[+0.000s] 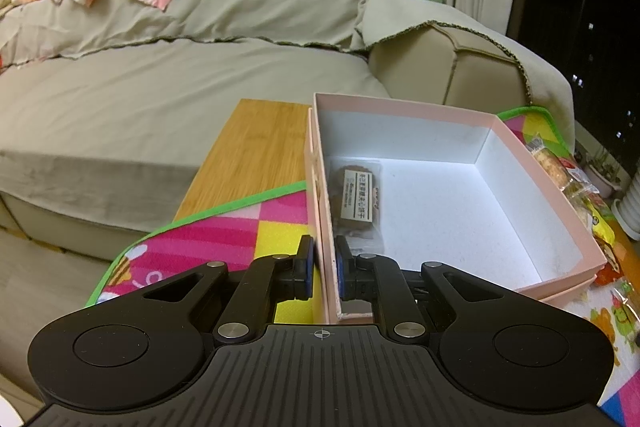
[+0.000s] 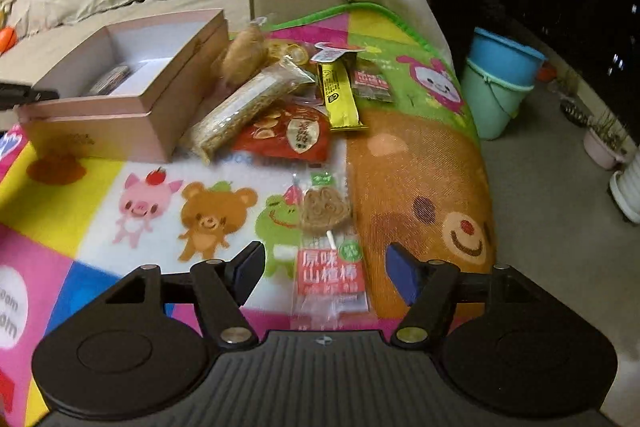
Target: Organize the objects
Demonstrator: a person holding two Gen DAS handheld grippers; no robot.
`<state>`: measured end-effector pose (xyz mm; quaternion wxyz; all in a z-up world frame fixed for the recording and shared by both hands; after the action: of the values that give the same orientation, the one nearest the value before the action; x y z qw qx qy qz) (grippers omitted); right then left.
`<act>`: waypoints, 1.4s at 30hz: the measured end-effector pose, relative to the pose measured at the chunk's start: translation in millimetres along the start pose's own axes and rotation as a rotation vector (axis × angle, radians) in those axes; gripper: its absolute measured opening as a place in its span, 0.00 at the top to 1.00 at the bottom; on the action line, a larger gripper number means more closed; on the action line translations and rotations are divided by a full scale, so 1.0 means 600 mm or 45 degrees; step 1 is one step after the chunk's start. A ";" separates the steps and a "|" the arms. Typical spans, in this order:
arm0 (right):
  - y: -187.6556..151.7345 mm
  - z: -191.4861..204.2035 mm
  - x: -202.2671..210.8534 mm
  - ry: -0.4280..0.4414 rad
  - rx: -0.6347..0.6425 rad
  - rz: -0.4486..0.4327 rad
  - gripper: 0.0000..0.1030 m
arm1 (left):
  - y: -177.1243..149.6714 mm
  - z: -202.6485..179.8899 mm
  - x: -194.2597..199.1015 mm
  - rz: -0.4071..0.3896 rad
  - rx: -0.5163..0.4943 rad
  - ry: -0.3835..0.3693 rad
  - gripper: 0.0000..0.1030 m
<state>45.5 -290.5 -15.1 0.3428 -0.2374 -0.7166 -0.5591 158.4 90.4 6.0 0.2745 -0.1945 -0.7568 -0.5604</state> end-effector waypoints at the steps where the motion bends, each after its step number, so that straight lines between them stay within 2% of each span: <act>1: 0.005 -0.003 -0.009 0.005 -0.019 0.006 0.35 | 0.000 0.000 0.000 0.000 0.000 0.000 0.88; 5: 0.012 -0.008 -0.037 0.010 -0.055 0.029 0.35 | -0.002 0.001 0.002 0.001 -0.006 0.002 0.88; 11: 0.025 0.023 -0.037 0.038 0.027 0.013 0.60 | -0.003 0.000 0.003 -0.003 0.001 0.003 0.88; 14: 0.028 0.034 -0.032 0.062 0.028 0.026 0.66 | -0.003 0.000 0.002 -0.002 0.001 -0.002 0.88; 22: 0.034 0.070 0.038 0.168 0.021 -0.009 0.69 | -0.001 0.004 0.001 -0.004 0.019 -0.013 0.88; 29: 0.065 0.099 0.086 0.276 -0.002 -0.068 0.70 | -0.002 0.005 0.003 -0.004 0.031 -0.026 0.87; 38: 0.138 0.140 0.118 0.330 0.083 -0.170 0.70 | -0.002 0.008 0.004 -0.004 0.038 -0.034 0.87; 42: 0.213 0.154 0.131 0.386 0.070 -0.275 0.70 | -0.002 0.008 0.004 -0.004 0.039 -0.035 0.87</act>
<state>65.9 -171.4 112.7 0.3911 -0.0628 -0.6930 -0.6024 154.7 94.7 5.5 0.2662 -0.1966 -0.7694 -0.5464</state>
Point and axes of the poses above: each gripper's, at about its wrist camera, not at the fingertips, and x roughly against the way its jaws point, z to its left, y to its top, the point moved 5 cm from there along -x, roughly the way its jaws point, and after that the axes turned 9 degrees about x, right-handed, at the moved point
